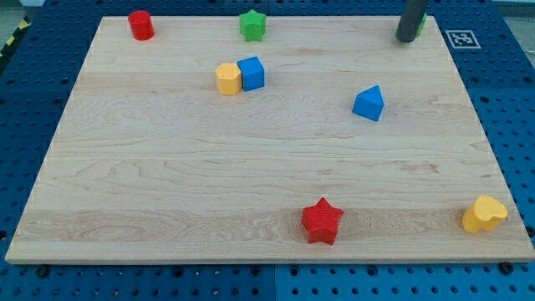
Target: Move your arm to the center
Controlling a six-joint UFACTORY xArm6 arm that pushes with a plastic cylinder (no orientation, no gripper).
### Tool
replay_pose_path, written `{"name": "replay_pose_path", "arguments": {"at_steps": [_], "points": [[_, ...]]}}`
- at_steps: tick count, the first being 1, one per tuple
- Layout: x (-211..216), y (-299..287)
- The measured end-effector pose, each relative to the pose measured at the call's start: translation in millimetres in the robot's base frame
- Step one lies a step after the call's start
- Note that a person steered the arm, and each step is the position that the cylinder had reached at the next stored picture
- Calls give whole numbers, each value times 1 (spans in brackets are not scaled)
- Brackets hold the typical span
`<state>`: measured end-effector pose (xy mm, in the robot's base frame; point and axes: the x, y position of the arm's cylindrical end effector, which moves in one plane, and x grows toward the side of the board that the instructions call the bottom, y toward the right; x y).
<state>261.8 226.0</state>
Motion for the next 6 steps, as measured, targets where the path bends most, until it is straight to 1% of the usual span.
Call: {"name": "replay_pose_path", "arguments": {"at_steps": [1, 5, 6], "points": [[36, -19], [43, -27], [43, -38]]}}
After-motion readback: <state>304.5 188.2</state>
